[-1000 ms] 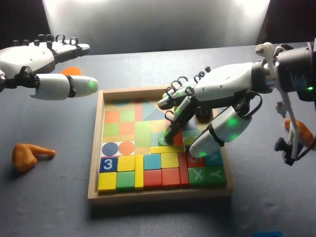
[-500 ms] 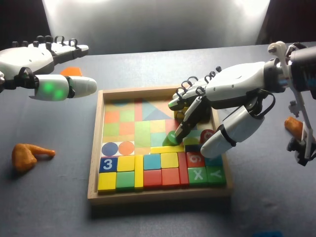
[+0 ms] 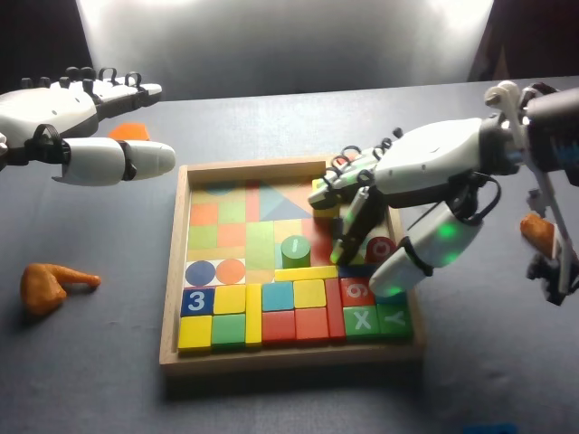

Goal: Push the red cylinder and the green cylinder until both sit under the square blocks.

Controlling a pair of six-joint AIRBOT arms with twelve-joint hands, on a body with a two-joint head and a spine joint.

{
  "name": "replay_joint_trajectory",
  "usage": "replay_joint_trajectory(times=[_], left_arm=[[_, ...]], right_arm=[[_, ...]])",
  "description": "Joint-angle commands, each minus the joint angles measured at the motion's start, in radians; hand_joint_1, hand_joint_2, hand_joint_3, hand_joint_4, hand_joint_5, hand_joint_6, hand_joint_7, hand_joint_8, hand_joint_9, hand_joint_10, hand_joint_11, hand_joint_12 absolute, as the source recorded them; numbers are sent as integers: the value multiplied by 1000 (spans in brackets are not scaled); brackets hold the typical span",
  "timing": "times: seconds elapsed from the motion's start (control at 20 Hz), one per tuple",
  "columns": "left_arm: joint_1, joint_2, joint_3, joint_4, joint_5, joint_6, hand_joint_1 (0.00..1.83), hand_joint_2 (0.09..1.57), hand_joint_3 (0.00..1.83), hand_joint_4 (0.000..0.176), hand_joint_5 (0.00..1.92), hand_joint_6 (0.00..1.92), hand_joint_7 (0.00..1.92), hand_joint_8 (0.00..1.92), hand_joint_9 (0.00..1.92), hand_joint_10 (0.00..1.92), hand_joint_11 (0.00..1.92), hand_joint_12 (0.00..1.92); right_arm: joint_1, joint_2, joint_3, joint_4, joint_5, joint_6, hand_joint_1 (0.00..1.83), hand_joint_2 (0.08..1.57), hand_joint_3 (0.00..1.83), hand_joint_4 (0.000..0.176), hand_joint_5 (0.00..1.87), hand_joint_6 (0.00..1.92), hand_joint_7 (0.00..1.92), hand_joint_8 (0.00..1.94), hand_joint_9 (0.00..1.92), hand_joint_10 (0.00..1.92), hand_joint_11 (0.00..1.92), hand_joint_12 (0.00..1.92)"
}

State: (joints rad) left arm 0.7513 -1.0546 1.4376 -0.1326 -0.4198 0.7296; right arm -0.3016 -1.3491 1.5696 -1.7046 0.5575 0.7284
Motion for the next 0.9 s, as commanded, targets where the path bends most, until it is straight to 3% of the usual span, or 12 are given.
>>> replay_joint_trajectory(times=[0.0,0.05,0.15,0.25,0.3,0.45,0.7,0.8,0.85], left_arm=[[-9,6,7,-11,-116,-3,0,1132,0,90,48,1,0,0,0,0,16,57],[-9,6,7,-11,-116,-3,0,1132,0,90,48,1,0,0,0,0,16,57],[-10,5,7,-11,-116,-3,0,1135,1,104,49,1,0,0,0,0,31,71],[-9,6,7,-11,-116,-3,0,1126,0,109,45,0,0,0,0,0,37,78],[-9,7,7,-11,-116,-3,0,1121,0,102,46,0,0,0,3,0,1,232],[-9,7,7,-11,-116,-3,0,1112,0,98,48,1,0,0,2,0,0,243],[-6,7,7,-11,-116,-3,0,1112,0,106,51,2,0,0,1,0,0,230],[-6,6,7,-11,-115,-3,0,1118,5,94,47,0,0,0,0,0,0,200],[-6,5,7,-11,-115,-3,0,1113,1,100,47,0,0,0,0,0,0,236]], right_arm=[[18,0,-4,56,16,-2,401,1049,0,133,739,4,56,1,0,0,0,173],[23,-3,-4,56,17,-5,401,1049,0,133,739,4,56,1,0,0,0,173],[32,-4,-9,56,18,-11,341,1048,0,169,718,0,38,0,0,0,0,127],[34,-3,-10,56,18,-11,326,1050,1,171,711,0,35,0,0,0,0,123],[34,-2,-10,56,18,-11,355,1043,0,166,715,1,37,2,0,0,0,104],[35,-1,-10,56,19,-13,357,1043,0,161,716,1,45,4,0,0,0,105],[47,0,-10,56,21,-19,369,1047,0,158,716,1,53,1,0,0,0,147],[55,-1,-11,56,21,-22,346,1052,2,152,704,0,55,4,0,0,0,159],[59,-2,-14,56,21,-26,334,1053,1,155,696,0,56,2,0,0,0,135]])
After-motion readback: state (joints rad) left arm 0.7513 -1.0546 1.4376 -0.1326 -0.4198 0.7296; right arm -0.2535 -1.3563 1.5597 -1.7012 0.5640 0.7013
